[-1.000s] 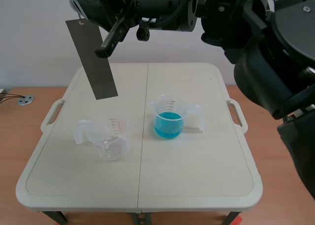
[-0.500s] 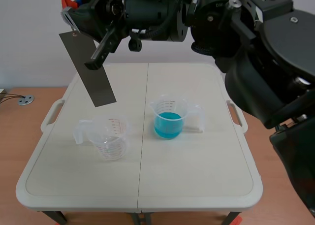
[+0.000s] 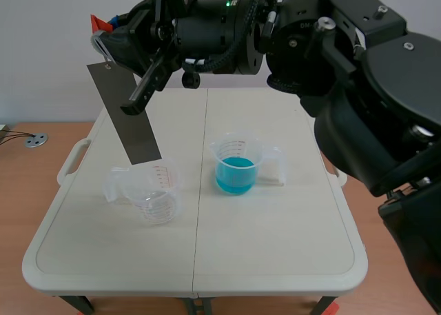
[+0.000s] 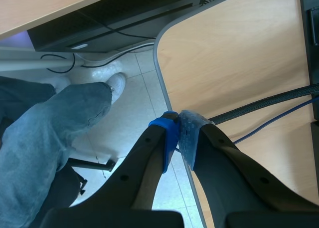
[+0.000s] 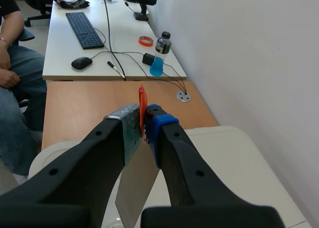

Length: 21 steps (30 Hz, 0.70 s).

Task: Hold the metal plate by the orange handle, dip it into the blue solution, take it out and point at it, then put the plate back in the beaker on the left.
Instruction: 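Put the plate into the left beaker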

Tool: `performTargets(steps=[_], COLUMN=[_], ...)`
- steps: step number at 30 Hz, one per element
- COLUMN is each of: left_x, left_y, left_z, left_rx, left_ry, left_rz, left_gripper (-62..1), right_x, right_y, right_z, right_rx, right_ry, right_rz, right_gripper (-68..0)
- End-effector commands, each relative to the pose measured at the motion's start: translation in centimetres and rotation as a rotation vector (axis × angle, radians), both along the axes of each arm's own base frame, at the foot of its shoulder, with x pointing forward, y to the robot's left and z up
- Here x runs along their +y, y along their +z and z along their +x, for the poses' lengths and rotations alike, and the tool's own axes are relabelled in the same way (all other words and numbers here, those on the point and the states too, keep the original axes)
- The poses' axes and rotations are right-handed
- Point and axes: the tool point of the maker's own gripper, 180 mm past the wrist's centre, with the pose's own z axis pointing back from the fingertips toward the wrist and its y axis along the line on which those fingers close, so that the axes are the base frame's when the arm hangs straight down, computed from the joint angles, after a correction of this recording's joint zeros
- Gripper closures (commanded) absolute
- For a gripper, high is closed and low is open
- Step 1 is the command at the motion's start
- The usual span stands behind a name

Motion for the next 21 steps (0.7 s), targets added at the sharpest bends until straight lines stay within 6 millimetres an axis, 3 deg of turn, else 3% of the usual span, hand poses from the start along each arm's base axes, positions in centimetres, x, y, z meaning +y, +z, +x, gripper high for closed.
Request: performTargets(steps=[1, 21], left_x=[-0.2, -0.2], left_y=[0.1, 0.1], left_z=[0.1, 0.1], left_rx=[-0.007, -0.008], left_ry=[0.002, 0.002], left_rz=[-0.006, -0.006], left_gripper=[-2.7, -2.7], right_x=[0.2, 0.4], right_y=[1.6, -1.5], right_z=[0.0, 1.3], right_rx=[-0.027, 0.071], right_ry=[0.011, -0.008], right_rz=[0.038, 0.038], right_gripper=[-1.5, -1.5])
